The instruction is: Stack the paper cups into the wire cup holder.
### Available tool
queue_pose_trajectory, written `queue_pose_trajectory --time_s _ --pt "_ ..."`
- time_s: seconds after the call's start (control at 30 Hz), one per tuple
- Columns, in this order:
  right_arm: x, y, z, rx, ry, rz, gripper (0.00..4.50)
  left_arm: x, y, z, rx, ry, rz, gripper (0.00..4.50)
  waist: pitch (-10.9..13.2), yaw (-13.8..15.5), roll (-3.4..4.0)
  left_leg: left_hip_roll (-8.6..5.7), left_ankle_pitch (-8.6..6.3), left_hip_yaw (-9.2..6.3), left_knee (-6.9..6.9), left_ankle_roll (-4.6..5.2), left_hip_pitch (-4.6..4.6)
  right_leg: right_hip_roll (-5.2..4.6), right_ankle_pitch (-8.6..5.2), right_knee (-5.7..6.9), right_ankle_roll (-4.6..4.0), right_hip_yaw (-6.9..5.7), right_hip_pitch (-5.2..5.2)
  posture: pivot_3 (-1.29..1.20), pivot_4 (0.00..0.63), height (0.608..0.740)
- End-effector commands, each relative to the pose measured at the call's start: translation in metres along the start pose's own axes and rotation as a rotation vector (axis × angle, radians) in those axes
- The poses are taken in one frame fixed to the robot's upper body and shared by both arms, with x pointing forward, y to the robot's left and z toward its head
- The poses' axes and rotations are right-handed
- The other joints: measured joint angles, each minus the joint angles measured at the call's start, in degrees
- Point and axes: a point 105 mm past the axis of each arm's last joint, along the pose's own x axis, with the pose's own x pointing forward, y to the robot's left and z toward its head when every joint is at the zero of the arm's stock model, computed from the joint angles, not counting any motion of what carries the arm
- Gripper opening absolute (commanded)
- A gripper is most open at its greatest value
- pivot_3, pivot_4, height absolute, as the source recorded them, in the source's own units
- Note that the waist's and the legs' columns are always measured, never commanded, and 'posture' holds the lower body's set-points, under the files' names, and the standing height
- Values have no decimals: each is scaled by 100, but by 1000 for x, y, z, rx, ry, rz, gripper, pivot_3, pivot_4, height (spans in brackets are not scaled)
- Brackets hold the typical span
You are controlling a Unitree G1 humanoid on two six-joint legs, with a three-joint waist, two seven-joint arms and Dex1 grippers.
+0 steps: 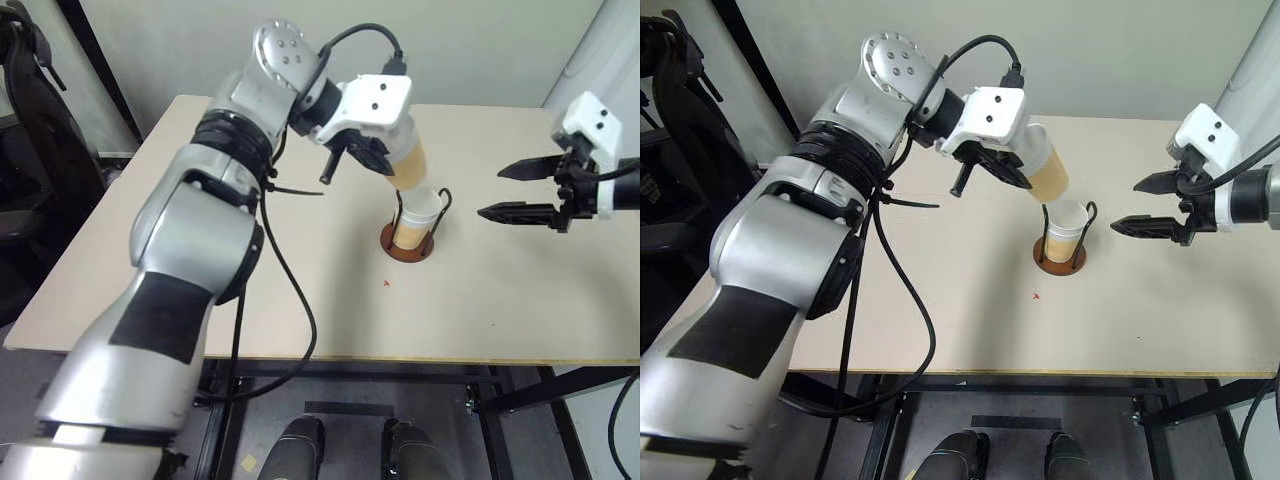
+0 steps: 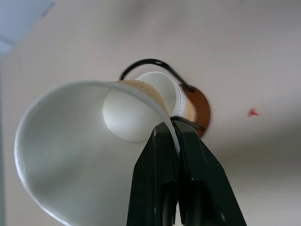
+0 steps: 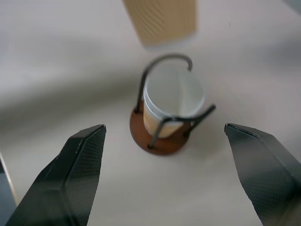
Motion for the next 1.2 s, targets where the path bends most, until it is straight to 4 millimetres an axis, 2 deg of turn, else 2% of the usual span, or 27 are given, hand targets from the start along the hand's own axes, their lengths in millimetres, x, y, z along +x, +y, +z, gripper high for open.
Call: queue_pose_trajectory --time_s 0.03,0.3,0.67,0.93,1.2 --pt "-15 9 24 -65 -56 -36 4198 1 11 11 28 -19 61 67 0 2 0 2 -3 1 2 4 -1 -6 0 0 2 5 -1 0 150 740" --pt "-21 18 23 -43 -50 -58 4198 14 7 10 -7 -31 48 67 0 10 0 1 -23 29 27 16 -3 5 -3 3 17 5 -5 0 150 740" --pt "-25 24 21 -21 -43 -68 4198 35 2 -2 -19 1 88 67 0 18 1 -1 -51 57 89 39 -7 -2 15 7 55 18 1 0 150 740" --pt "-27 26 20 -14 -38 -68 4198 42 3 -4 -41 -2 115 67 0 13 2 1 -51 68 90 41 -4 1 22 9 62 22 -2 0 150 740" --pt "-26 26 19 -10 -31 -72 4198 50 -8 -12 -71 4 71 67 0 17 2 0 -50 73 92 45 -3 -5 26 7 71 31 -1 0 150 740"
